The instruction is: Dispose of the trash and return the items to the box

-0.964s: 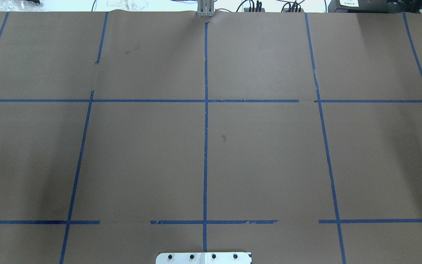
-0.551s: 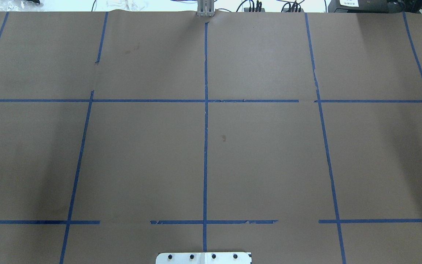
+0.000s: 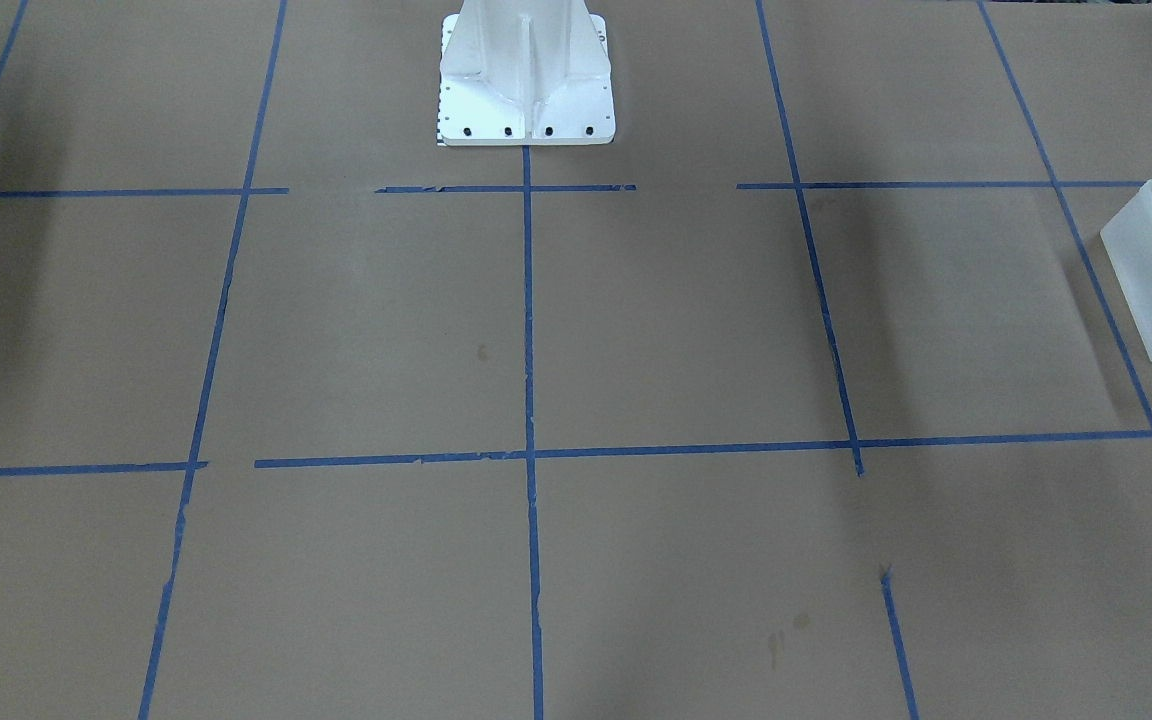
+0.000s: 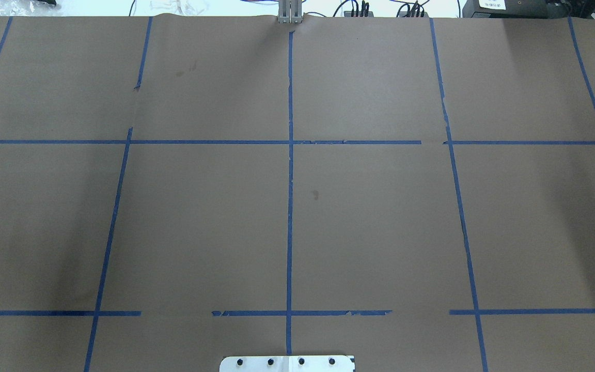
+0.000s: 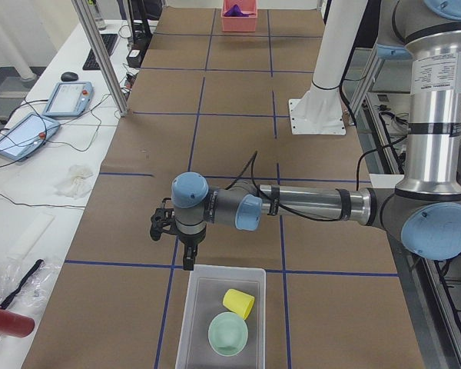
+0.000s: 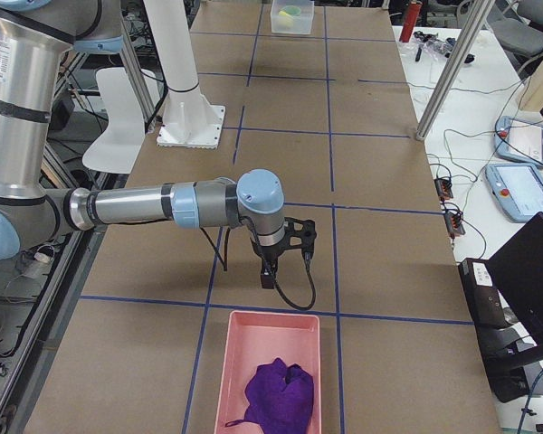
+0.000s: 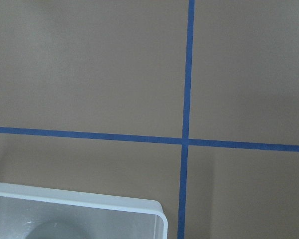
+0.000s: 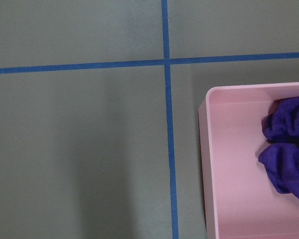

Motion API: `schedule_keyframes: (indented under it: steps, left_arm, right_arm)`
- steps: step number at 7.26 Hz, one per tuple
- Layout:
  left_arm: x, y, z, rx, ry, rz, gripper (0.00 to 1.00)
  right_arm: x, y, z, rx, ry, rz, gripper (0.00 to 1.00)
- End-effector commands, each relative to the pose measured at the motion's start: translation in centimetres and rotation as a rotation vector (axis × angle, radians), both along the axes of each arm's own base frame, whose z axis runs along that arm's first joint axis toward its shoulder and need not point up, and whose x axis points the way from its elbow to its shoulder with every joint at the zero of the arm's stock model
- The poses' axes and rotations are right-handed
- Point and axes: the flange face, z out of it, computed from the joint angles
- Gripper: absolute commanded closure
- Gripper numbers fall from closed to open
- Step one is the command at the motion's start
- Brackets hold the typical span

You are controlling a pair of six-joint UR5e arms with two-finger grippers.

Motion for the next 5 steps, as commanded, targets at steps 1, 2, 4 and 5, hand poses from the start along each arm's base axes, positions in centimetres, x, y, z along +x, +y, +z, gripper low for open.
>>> schedule_keyframes:
  steps: [1,2,4,5]
  left_arm:
    - [0.1,0.9,0.5,0.007,0.049,0.04,0.0]
    - [0.0,1.0,0.3,0.009,0.052,0.039,0.0]
    - [-0.1,1.0,0.3,0.009,0.052,0.038,0.0]
    - [-0.1,1.0,0.3,0.009,0.051,0.037,0.0]
  right_arm:
    - [-0.2,0.5,1.1,-0.028,-0.021,-0.003,0.0]
    - [-0.2,0.6,1.6,-0.019,-0.02,-0.02,0.0]
    - [-0.1,0.7,2.8,-0.022,-0.015,-0.041,0.0]
    - [-0.1,0.1,2.9,-0.02,-0.012,-0.042,0.0]
